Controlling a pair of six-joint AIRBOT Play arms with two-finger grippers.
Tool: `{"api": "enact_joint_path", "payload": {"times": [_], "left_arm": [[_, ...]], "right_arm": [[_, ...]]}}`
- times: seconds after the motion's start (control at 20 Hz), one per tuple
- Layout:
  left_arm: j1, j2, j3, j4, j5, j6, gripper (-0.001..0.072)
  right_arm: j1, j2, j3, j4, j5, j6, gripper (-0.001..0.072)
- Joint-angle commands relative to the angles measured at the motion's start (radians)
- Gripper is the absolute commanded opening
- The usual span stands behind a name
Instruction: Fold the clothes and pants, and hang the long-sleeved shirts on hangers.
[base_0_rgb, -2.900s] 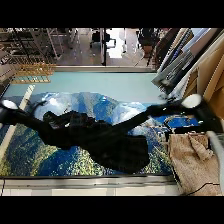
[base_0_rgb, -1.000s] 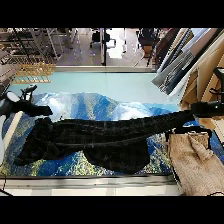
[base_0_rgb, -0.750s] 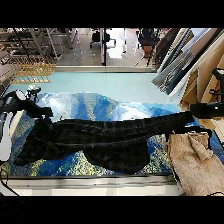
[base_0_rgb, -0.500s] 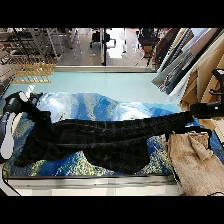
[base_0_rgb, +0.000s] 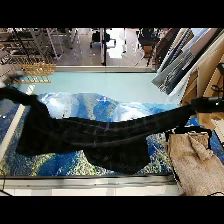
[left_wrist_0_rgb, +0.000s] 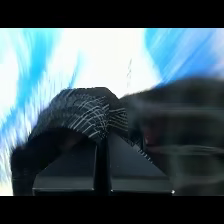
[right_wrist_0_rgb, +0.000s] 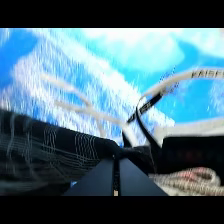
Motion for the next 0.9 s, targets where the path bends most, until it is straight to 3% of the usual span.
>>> {"api": "enact_joint_path", "payload": {"times": [0.0, 0.2, 0.4, 0.65, 0.7, 0.75, 0.8, 0.85], "left_arm": [[0.146, 0.155, 0.051, -0.305, 0.046, 0.077, 0.0013], [0.358, 0.227, 0.027, -0.301, -0.114, 0.141, 0.0014], [0.534, 0.229, -0.211, -0.2, -0.317, 0.319, 0.0014], [0.625, 0.203, -0.699, 0.074, -0.214, 0.421, 0.0036], [0.628, 0.191, -0.762, 0.121, -0.178, 0.419, 0.0253], [0.629, 0.181, -0.801, 0.132, -0.134, 0.409, 0.0545], [0.629, 0.171, -0.806, 0.104, -0.105, 0.41, 0.0646], [0.629, 0.168, -0.795, 0.034, -0.079, 0.413, 0.0644]], "right_arm": [[-0.001, 0.001, 0.002, -0.001, -0.186, 0.021, 0.0013], [-0.001, 0.0, 0.0, -0.073, -0.086, 0.015, 0.0013], [0.0, 0.001, -0.066, -0.117, 0.072, -0.023, 0.0013], [0.0, 0.001, -0.255, -0.104, 0.097, -0.029, 0.0013], [0.0, 0.001, -0.287, -0.104, 0.092, -0.029, 0.0013], [0.0, 0.001, -0.309, -0.104, 0.085, -0.029, 0.0013], [0.0, 0.001, -0.323, -0.104, 0.077, -0.029, 0.0013], [0.0, 0.0, -0.327, -0.104, 0.066, -0.029, 0.0013]]}}
